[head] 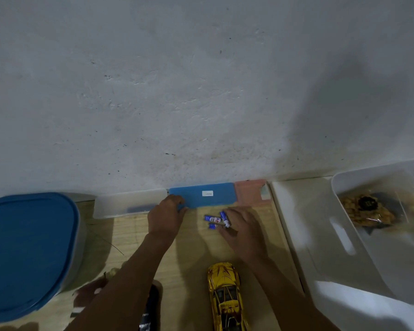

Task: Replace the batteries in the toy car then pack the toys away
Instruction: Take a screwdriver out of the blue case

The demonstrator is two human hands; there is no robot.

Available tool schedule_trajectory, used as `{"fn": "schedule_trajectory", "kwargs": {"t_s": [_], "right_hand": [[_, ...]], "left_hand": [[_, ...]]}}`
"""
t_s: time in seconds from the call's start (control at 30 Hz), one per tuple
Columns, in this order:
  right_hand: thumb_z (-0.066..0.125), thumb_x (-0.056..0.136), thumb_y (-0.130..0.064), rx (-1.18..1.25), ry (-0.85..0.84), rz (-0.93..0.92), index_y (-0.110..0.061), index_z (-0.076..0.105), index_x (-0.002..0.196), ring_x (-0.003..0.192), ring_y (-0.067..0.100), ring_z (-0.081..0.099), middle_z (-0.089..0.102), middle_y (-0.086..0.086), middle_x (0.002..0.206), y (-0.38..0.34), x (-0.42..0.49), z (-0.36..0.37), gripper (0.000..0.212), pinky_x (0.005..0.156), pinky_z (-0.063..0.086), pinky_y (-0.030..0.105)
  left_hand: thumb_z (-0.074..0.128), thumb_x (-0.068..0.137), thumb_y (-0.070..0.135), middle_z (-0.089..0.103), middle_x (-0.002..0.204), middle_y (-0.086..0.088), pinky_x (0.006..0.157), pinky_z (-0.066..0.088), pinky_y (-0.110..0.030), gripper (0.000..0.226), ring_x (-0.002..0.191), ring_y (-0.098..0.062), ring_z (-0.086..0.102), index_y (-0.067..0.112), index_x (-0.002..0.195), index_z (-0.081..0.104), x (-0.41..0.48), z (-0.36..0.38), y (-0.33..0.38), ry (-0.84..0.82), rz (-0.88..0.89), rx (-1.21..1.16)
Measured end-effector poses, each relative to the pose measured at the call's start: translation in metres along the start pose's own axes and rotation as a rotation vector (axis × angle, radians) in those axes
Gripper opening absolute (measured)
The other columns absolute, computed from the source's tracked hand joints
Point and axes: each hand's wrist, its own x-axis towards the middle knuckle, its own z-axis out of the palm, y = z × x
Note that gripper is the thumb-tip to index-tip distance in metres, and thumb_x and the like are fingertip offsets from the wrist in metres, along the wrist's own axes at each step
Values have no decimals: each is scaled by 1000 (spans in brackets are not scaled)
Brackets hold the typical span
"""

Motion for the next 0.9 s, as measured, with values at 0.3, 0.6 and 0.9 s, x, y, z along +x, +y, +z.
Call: {"fn": "schedule_trajectory", "kwargs": {"t_s": [0.3, 0.6, 0.9], "right_hand": [[61, 92, -39, -59, -111, -44, -26, 54, 136, 110, 13, 53, 59, -4, 123, -2, 9, 1, 47, 92, 49, 35], [72, 79, -48, -344, -31, -194, -25, 70, 112, 88, 19, 60, 61, 0, 99, -28, 25, 12, 39, 68, 53, 33], [83, 73, -26, -312, 24, -220, -18, 75, 92, 76, 14, 62, 65, -2, 90, -34, 34, 16, 22, 56, 52, 25]], "left_hand": [[61, 94, 35, 67, 122, -2, 85, 50, -32, 31, 106, -21, 65, 19, 120, 63, 0, -2, 2, -13, -10, 24], [60, 94, 36, 67, 123, -2, 86, 51, -33, 33, 106, -21, 66, 19, 122, 63, -1, -4, 3, -14, -9, 40], [55, 98, 32, 63, 127, -2, 86, 51, -32, 33, 108, -21, 63, 19, 128, 61, -8, -9, 1, -38, 46, 36]]}}
